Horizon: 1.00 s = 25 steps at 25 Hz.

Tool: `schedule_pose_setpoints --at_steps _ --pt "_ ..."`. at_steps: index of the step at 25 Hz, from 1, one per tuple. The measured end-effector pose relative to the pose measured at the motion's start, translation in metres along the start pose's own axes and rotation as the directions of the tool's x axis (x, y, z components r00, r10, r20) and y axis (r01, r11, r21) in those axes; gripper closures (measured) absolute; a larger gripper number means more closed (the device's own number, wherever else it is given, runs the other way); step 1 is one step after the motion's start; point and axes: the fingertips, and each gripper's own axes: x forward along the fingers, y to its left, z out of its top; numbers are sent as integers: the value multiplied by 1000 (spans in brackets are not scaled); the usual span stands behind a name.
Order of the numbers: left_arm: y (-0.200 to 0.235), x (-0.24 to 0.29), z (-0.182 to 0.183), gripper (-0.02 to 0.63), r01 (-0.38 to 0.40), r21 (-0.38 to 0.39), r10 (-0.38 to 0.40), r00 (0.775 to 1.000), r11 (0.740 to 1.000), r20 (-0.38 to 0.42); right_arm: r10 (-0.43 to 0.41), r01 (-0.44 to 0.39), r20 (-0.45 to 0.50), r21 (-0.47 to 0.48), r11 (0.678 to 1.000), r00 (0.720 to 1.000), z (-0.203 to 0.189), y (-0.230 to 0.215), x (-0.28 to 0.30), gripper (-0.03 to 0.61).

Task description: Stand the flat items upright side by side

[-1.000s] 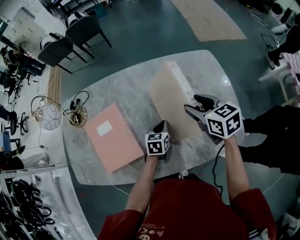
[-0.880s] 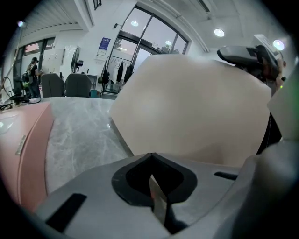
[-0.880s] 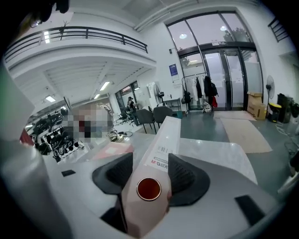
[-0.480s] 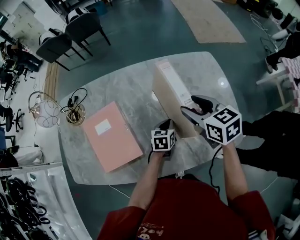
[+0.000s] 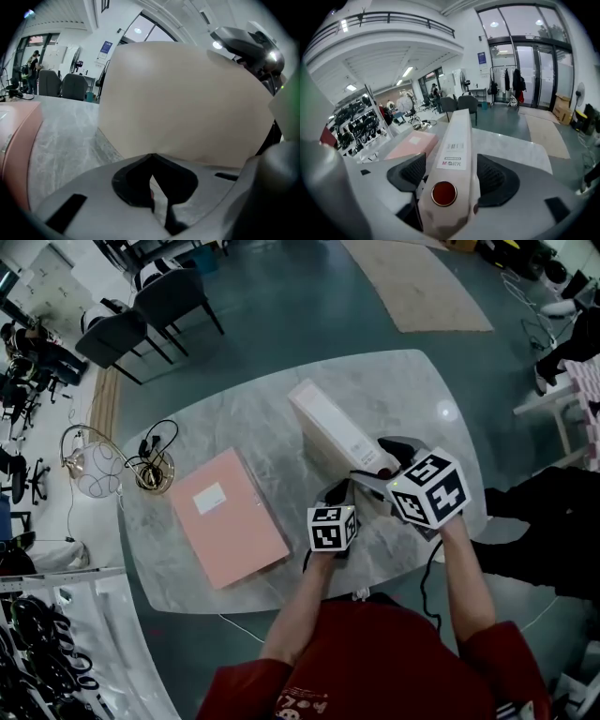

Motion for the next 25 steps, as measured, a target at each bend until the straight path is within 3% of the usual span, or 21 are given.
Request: schedule_pose_setpoints --at_steps 6,10,17,25 --pt "3 -15 16 611 -11 22 10 998 1000 54 -64 50 -168 -88 995 984 -12 -2 20 245" --pt "21 -36 27 611 -92 83 83 991 992 104 -96 69 -246 -117 991 965 -14 -5 30 245" --pt "51 -81 59 611 -181 97 158 965 979 209 -65 53 -318 -47 998 946 -15 -5 42 247" --pt "56 -128 107 611 -209 75 173 926 975 336 -91 92 -304 -12 996 948 -13 -12 37 279"
